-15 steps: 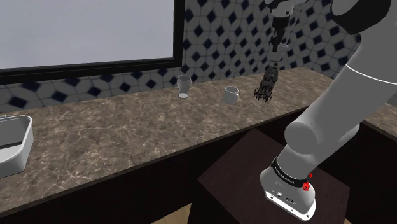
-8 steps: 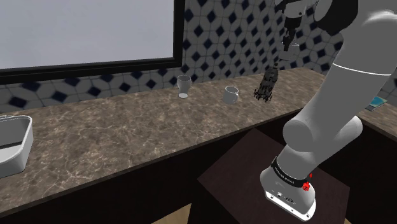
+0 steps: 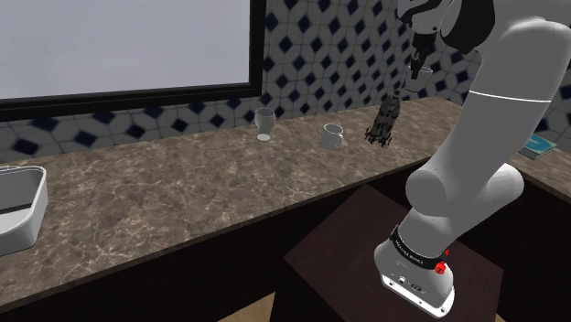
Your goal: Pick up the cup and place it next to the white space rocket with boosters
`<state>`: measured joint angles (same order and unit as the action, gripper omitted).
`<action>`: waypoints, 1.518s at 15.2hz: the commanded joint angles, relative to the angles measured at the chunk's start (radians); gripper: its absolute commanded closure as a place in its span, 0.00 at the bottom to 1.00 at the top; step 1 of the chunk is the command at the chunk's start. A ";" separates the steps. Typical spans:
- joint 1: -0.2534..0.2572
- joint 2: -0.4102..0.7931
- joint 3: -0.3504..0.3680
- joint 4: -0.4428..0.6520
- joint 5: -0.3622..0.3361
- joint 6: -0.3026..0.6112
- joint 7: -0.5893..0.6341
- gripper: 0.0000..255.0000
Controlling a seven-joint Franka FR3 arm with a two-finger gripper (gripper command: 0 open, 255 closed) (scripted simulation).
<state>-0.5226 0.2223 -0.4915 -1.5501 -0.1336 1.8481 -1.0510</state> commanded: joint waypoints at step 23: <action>-0.004 0.055 0.008 -0.258 0.007 0.305 0.044 1.00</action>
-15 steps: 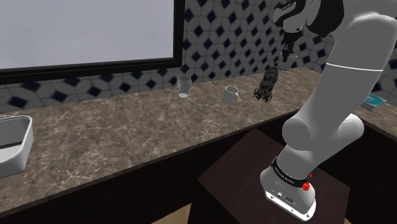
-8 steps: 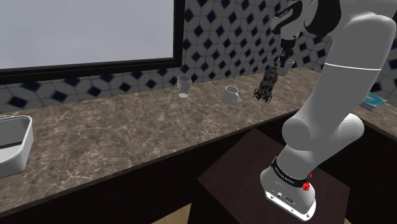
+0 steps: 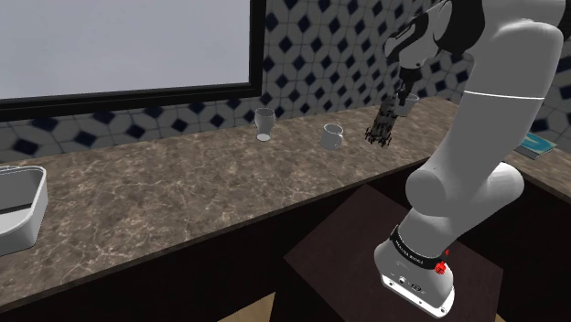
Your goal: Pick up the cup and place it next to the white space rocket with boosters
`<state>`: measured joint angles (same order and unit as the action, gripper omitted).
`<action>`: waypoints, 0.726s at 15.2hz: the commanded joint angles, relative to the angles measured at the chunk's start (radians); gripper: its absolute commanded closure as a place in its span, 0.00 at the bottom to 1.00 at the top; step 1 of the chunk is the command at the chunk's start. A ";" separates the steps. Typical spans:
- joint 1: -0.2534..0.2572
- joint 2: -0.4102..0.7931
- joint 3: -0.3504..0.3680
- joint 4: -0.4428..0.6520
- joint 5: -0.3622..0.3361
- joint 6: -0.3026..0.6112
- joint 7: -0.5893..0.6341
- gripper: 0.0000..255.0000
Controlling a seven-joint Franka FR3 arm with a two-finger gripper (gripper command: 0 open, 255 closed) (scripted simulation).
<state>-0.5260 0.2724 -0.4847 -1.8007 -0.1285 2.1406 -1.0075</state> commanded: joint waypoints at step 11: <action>-0.012 0.070 0.011 -0.076 0.022 0.141 0.010 1.00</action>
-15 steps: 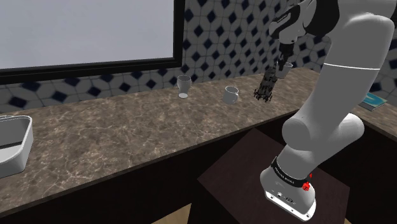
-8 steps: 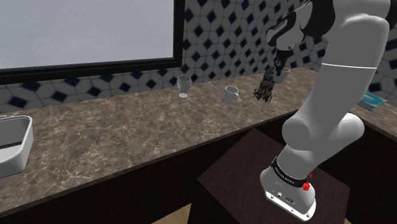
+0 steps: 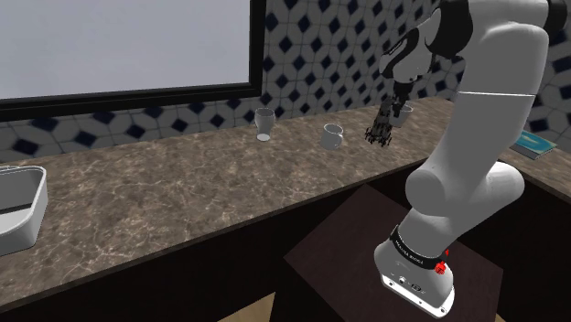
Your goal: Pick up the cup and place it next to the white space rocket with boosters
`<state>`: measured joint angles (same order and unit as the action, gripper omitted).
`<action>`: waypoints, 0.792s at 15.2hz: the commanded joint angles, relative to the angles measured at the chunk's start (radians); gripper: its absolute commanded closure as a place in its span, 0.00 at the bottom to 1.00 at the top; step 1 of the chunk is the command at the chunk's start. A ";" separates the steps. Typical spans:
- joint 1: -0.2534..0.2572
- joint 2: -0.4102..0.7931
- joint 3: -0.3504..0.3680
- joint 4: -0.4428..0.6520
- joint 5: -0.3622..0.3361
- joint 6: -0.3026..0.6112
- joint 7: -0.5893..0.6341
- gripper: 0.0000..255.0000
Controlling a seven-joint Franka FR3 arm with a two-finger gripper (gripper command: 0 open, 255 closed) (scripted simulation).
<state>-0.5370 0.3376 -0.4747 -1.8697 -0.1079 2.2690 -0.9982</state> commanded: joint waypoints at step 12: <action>-0.021 0.099 0.021 -0.052 0.033 0.145 0.004 1.00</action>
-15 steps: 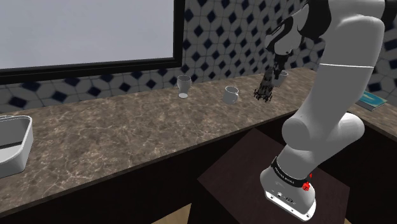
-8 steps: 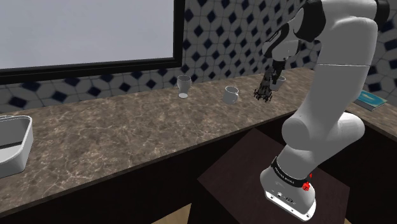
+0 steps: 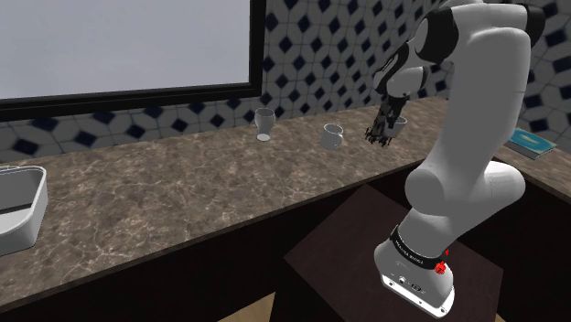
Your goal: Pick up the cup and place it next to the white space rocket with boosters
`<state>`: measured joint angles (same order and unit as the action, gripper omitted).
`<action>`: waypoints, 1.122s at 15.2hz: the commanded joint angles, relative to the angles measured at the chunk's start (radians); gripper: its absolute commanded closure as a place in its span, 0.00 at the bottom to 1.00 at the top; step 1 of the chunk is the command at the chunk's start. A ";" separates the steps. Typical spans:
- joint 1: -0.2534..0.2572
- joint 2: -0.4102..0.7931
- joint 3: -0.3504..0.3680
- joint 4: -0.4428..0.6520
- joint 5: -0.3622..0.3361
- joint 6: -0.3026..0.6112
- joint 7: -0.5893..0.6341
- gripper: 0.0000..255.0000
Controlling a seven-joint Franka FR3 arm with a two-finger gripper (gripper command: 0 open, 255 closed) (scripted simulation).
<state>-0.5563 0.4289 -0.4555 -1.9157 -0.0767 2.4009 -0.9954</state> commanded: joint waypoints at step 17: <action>-0.039 0.162 0.044 -0.016 0.050 0.172 0.002 1.00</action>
<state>-0.5927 0.5865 -0.4115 -1.9309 -0.0272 2.5665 -0.9932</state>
